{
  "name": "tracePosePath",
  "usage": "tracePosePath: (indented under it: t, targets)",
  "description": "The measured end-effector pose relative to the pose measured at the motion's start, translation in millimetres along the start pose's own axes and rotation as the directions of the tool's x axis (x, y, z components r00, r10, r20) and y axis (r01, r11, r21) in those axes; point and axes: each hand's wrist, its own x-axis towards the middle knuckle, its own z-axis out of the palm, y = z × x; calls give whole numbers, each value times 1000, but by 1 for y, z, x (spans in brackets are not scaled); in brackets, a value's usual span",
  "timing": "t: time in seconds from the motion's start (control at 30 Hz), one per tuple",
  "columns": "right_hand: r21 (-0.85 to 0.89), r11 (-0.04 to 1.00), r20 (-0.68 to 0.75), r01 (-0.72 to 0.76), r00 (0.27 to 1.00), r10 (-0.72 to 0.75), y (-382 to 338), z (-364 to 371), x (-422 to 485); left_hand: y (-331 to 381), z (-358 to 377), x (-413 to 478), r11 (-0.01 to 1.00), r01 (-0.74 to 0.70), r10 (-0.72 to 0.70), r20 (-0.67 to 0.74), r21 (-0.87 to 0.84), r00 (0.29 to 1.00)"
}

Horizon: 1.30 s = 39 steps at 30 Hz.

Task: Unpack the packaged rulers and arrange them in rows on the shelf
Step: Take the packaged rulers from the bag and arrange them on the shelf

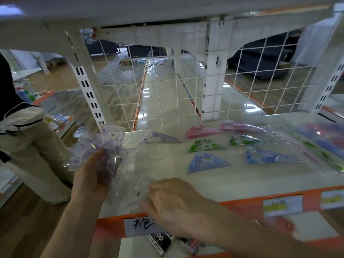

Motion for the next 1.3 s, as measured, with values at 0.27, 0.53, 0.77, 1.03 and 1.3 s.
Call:
tracePosePath:
  t: [0.27,0.53,0.77,1.03,1.3]
  targets:
    - [126,960,-68,-249,964,258,8,-26,-72,-14,25,2,999,10,-16,148,41,989]
    - [186,892,-50,-412,903,427,64,-35,-122,-40,64,1,998,46,-54,151,52,987]
    - [185,919,-115,-348,921,372,69,-22,-128,-41,60,-2,994,97,-102,156,42,982]
    - [585,704,-168,-403,789,591,60,-49,-102,-40,64,-8,986,150,-163,243,70,956]
    - [534,750,-45,-390,873,485,-1,-25,-19,-43,58,-2,999,50,-53,312,15,948]
